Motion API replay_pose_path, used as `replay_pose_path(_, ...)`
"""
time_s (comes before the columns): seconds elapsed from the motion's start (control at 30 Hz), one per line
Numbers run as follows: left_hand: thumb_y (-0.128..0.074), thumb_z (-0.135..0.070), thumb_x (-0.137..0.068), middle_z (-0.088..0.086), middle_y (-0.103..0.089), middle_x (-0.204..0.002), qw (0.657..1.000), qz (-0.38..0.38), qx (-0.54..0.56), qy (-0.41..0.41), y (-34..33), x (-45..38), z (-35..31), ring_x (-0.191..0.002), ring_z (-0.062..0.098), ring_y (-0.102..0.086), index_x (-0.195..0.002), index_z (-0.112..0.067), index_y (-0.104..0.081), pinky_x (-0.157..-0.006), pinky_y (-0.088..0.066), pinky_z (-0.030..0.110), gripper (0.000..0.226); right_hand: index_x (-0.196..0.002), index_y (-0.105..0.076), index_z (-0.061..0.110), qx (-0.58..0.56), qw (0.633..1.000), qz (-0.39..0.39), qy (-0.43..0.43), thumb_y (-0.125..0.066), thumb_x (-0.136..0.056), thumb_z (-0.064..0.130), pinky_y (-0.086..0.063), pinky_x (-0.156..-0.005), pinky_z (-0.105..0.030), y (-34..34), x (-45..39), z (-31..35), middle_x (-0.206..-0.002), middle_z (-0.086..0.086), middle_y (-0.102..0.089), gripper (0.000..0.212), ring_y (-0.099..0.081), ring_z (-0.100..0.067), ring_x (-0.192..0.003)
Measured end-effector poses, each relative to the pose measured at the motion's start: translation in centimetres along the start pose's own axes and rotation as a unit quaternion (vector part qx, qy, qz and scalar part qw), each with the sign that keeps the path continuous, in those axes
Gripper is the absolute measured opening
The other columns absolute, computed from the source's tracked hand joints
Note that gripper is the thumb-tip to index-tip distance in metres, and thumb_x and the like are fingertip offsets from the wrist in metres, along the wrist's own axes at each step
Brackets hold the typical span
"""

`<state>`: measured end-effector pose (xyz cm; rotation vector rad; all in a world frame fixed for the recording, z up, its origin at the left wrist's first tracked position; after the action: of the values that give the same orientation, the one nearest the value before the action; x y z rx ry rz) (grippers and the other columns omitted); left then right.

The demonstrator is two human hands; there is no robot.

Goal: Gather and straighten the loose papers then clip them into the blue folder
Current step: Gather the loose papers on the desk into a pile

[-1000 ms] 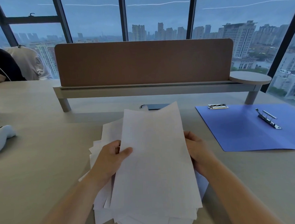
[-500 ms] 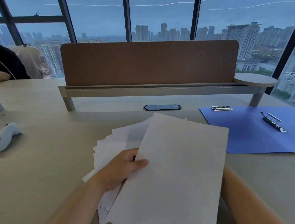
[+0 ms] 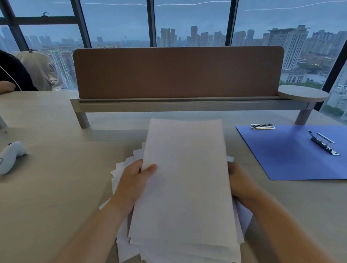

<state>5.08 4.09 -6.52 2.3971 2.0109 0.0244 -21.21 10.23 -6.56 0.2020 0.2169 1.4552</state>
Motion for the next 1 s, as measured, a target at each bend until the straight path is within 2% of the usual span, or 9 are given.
replay_pose_path(0.13, -0.064, -0.018, -0.093, 0.004, -0.079, -0.096, 0.999, 0.016, -0.032, 0.013, 0.8, -0.3, 0.2, -0.093, 0.030, -0.074, -0.096, -0.017, -0.076, -0.083, -0.058, 0.046, 0.012, -0.098, -0.077, 0.009, -0.033, 0.999, -0.011, -0.033, -0.062, -0.084, -0.009, -0.061, -0.080, -0.044, 0.2, -0.2, -0.3, -0.095, -0.010, -0.079, 0.028, -0.076, -0.028, -0.091)
replay_pose_path(0.23, -0.060, -0.014, -0.096, 0.002, -0.078, -0.101, 0.999, 0.029, -0.042, 0.003, 0.4, -0.1, 0.2, -0.095, 0.026, -0.074, -0.107, -0.019, -0.074, -0.085, -0.058, 0.043, 0.018, -0.100, -0.075, 0.004, -0.077, 0.996, -0.019, -0.031, -0.057, -0.086, -0.015, -0.063, -0.072, -0.038, 0.3, 0.0, 0.2, -0.094, -0.014, -0.079, 0.029, -0.076, -0.031, -0.089)
replay_pose_path(0.47, -0.072, -0.012, -0.087, 0.011, -0.076, -0.104, 0.999, -0.019, 0.037, 0.023, 0.7, -0.7, 0.8, -0.096, 0.033, -0.072, -0.105, -0.009, -0.069, -0.086, -0.058, 0.047, 0.018, -0.100, -0.073, -0.002, -0.119, 0.992, -0.027, -0.019, -0.055, -0.088, -0.016, -0.060, -0.062, -0.028, 0.5, 0.1, 0.5, -0.087, -0.012, -0.079, 0.025, -0.076, -0.023, -0.077)
replay_pose_path(0.6, -0.076, -0.011, -0.083, 0.005, -0.074, -0.108, 0.998, -0.055, -0.020, -0.014, 0.5, -0.8, 1.2, -0.095, 0.025, -0.072, -0.113, -0.020, -0.061, -0.082, -0.059, 0.044, 0.036, -0.098, -0.076, 0.003, -0.056, 0.997, -0.046, -0.040, -0.060, -0.094, 0.005, -0.062, -0.075, -0.040, -0.1, -0.5, 0.0, -0.091, -0.013, -0.079, 0.016, -0.075, -0.031, -0.088)
replay_pose_path(0.7, -0.073, -0.016, -0.086, -0.009, -0.065, -0.115, 0.993, -0.108, -0.035, -0.025, 1.3, -1.1, 0.8, -0.097, 0.013, -0.068, -0.133, -0.031, -0.044, -0.081, -0.058, 0.036, 0.057, -0.091, -0.075, 0.006, -0.044, 0.995, -0.069, -0.063, -0.061, -0.095, 0.036, -0.056, -0.088, -0.047, -0.1, -1.3, -0.8, -0.101, -0.029, -0.071, 0.033, -0.071, -0.040, -0.090)
replay_pose_path(0.8, -0.068, -0.022, -0.089, 0.001, -0.064, -0.126, 0.990, -0.134, -0.038, 0.004, 2.0, -1.8, 0.9, -0.107, 0.021, -0.066, -0.151, -0.026, -0.028, -0.095, -0.053, 0.045, 0.074, -0.084, -0.077, 0.011, -0.052, 0.992, -0.074, -0.085, -0.059, -0.097, 0.029, -0.049, -0.080, -0.043, 0.0, -1.4, -1.2, -0.100, -0.028, -0.071, 0.029, -0.063, -0.030, -0.081)
replay_pose_path(0.83, -0.064, -0.017, -0.092, 0.003, -0.066, -0.123, 0.990, -0.137, -0.041, 0.010, 2.1, -2.0, 1.0, -0.104, 0.022, -0.067, -0.147, -0.020, -0.037, -0.092, -0.053, 0.042, 0.062, -0.083, -0.078, 0.012, -0.052, 0.991, -0.078, -0.091, -0.059, -0.098, 0.027, -0.049, -0.079, -0.043, 0.0, -1.4, -1.3, -0.098, -0.026, -0.073, 0.028, -0.062, -0.029, -0.080)
replay_pose_path(0.9, -0.055, -0.007, -0.096, 0.002, -0.076, -0.106, 0.991, -0.127, -0.045, 0.004, 2.0, -1.6, 0.8, -0.093, 0.022, -0.070, -0.118, -0.018, -0.065, -0.081, -0.054, 0.035, 0.026, -0.081, -0.077, 0.011, -0.049, 0.992, -0.078, -0.090, -0.059, -0.098, 0.026, -0.047, -0.075, -0.040, 0.0, -1.5, -1.3, -0.096, -0.027, -0.072, 0.028, -0.060, -0.028, -0.077)
replay_pose_path(1.0, -0.050, -0.003, -0.097, 0.000, -0.079, -0.096, 0.996, -0.081, -0.019, 0.020, 1.6, -1.0, 0.4, -0.091, 0.026, -0.072, -0.095, -0.024, -0.075, -0.078, -0.053, 0.035, 0.032, -0.083, -0.077, 0.016, -0.042, 0.993, -0.074, -0.079, -0.059, -0.096, 0.033, -0.043, -0.074, -0.039, 0.0, -1.4, -1.3, -0.100, -0.032, -0.067, 0.027, -0.055, -0.026, -0.076)
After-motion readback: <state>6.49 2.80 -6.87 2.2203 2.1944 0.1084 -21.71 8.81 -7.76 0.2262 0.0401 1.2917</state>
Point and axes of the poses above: each hand's wrist, its own x-axis away from the middle knuckle, its own y-axis out of the back of the hand, z = x × y, the point moved 1 cm from there along -x, towards the middle knuckle
